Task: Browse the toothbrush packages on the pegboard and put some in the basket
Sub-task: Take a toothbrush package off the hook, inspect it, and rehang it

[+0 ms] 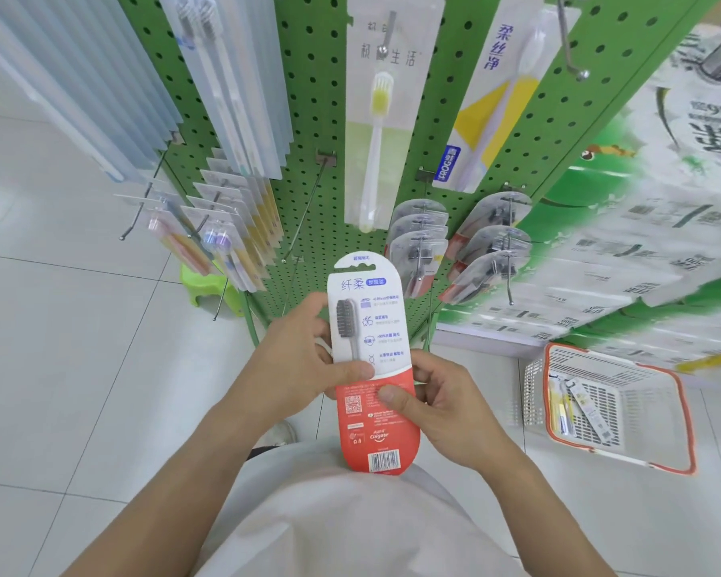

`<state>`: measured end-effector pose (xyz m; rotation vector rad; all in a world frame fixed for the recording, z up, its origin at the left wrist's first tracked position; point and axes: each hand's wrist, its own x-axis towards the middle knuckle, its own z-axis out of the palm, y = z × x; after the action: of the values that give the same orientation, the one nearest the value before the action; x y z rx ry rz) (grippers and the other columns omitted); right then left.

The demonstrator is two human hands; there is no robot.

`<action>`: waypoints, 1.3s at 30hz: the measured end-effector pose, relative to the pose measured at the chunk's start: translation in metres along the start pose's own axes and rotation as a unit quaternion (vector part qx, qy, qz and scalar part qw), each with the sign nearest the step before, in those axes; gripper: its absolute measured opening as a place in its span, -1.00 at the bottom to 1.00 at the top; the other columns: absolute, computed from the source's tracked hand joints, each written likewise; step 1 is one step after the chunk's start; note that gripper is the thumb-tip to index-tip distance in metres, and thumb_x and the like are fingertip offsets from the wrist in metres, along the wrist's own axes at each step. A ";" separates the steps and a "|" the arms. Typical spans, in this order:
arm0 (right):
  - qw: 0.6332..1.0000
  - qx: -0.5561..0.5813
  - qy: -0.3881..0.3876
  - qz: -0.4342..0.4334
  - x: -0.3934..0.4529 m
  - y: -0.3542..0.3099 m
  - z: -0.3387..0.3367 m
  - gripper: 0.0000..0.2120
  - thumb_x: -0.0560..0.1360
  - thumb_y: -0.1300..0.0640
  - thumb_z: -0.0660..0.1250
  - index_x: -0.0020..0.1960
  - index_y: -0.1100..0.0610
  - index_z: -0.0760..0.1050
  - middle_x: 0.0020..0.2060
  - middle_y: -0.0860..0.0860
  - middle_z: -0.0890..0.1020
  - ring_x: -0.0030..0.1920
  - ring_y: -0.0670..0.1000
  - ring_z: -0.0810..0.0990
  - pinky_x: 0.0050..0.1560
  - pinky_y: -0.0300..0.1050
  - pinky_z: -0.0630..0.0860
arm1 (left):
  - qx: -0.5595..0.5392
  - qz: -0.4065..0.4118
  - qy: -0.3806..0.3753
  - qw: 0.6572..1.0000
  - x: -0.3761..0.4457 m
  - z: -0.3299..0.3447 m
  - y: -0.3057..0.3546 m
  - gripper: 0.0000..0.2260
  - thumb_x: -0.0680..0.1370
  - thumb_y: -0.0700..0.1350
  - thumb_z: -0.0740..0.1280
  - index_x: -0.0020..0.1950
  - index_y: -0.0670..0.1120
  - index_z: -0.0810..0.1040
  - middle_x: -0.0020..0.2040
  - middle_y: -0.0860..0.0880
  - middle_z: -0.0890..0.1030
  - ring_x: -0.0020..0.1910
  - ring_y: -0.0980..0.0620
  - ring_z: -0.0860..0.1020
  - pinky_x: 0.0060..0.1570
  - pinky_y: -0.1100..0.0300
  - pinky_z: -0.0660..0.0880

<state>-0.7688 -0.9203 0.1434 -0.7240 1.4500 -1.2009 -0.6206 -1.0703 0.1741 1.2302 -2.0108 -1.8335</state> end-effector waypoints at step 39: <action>0.939 -0.296 0.174 -0.033 0.021 0.002 -0.037 -0.79 0.65 0.08 0.29 0.17 -0.19 0.35 -0.24 -0.10 0.63 -0.37 -0.19 0.61 -0.34 -0.33 0.36 | 0.110 0.123 0.081 0.983 0.033 0.053 0.010 -0.46 0.61 0.01 0.36 0.40 0.45 0.18 0.00 0.43 0.57 -0.22 0.07 0.62 -0.12 0.17 0.57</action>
<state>-0.8084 -0.9278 0.1317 -1.0025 2.1438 -0.9699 -0.6789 -1.0522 0.1575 1.0825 -2.2041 -1.3848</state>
